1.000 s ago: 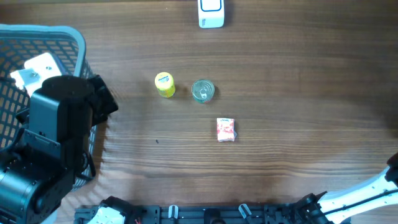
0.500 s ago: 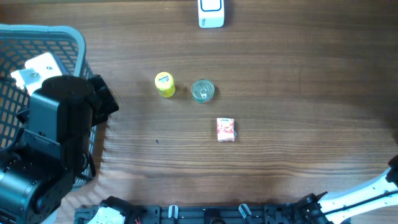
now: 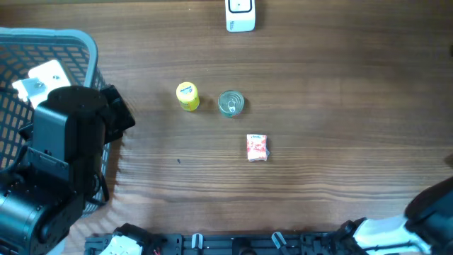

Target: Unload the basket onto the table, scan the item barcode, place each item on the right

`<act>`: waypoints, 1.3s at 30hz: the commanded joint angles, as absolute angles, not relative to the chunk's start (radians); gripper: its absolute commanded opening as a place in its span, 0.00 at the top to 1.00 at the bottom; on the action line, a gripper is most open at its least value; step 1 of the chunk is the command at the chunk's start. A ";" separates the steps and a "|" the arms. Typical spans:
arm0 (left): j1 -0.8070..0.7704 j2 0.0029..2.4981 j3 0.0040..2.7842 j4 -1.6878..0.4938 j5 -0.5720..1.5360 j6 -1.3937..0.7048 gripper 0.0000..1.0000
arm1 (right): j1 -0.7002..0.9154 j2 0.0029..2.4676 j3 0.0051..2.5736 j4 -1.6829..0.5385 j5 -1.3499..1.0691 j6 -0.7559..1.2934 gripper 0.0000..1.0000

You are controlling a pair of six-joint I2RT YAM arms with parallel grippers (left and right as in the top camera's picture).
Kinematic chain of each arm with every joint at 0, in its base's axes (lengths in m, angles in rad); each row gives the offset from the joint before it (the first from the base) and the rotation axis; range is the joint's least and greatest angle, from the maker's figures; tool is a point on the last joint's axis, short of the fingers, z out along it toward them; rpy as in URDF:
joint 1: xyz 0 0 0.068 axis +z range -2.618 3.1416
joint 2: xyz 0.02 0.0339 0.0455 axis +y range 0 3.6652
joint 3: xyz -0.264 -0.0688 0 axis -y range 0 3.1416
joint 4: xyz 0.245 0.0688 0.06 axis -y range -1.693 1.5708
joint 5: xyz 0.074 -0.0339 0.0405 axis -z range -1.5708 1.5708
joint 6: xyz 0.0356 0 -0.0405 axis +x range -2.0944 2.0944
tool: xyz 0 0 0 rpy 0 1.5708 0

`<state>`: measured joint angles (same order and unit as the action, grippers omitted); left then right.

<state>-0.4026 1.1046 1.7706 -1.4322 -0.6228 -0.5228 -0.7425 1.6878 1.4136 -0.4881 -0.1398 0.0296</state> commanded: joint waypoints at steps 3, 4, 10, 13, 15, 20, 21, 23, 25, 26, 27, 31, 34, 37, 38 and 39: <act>-0.402 1.108 1.763 -1.431 -0.612 -0.563 0.00 | -0.527 1.604 1.416 -0.604 -0.345 0.026 0.00; -0.402 1.113 1.763 -1.430 -0.584 -0.556 0.00 | -0.496 1.604 1.416 -0.616 -0.373 0.026 0.00; -0.402 1.238 1.763 -1.528 -0.222 -0.261 0.00 | -0.387 1.613 1.416 -0.667 -0.284 0.027 0.00; -0.404 1.324 1.762 -1.558 -0.027 -0.132 0.00 | -0.388 1.613 1.416 -0.699 -0.212 0.025 0.00; -0.404 1.389 1.762 -1.554 0.016 -0.088 0.00 | -0.390 1.613 1.416 -0.698 -0.178 0.025 0.00; -0.402 1.476 1.762 -1.583 -0.076 -0.142 0.00 | -0.392 1.613 1.416 -0.719 -0.210 0.026 0.00; -0.406 1.470 1.762 -1.579 -0.088 -0.142 0.00 | -0.392 1.613 1.416 -0.731 -0.242 0.026 0.00; -0.413 1.428 1.762 -1.562 -0.123 -0.153 0.00 | -0.389 1.613 1.416 -0.761 -0.255 0.042 0.00; -0.424 1.368 1.762 -1.541 -0.171 -0.165 0.00 | -0.389 1.613 1.416 -0.791 -0.227 0.138 0.00; -0.433 1.335 1.762 -1.531 -0.191 -0.165 0.00 | -0.389 1.613 1.416 -0.823 -0.199 0.214 0.00; -0.439 1.309 1.762 -1.523 -0.206 -0.165 0.00 | -0.389 1.613 1.416 -0.865 -0.176 0.278 0.00; -0.453 1.144 1.762 -1.478 -0.257 -0.165 0.00 | -0.376 1.612 1.416 -1.039 -0.235 0.343 0.00; -0.453 1.066 1.762 -1.459 -0.259 -0.174 0.00 | -0.361 1.612 1.416 -1.094 -0.372 0.332 0.00; -0.453 1.021 1.761 -1.460 -0.259 -0.199 0.00 | -0.324 1.612 1.416 -1.108 -0.504 0.178 0.00; -0.453 1.009 1.759 -1.466 -0.260 -0.209 0.00 | -0.294 1.612 1.416 -1.110 -0.477 0.149 0.00; -0.453 1.002 1.758 -1.471 -0.260 -0.217 0.00 | -0.265 1.612 1.416 -1.111 -0.442 0.128 0.00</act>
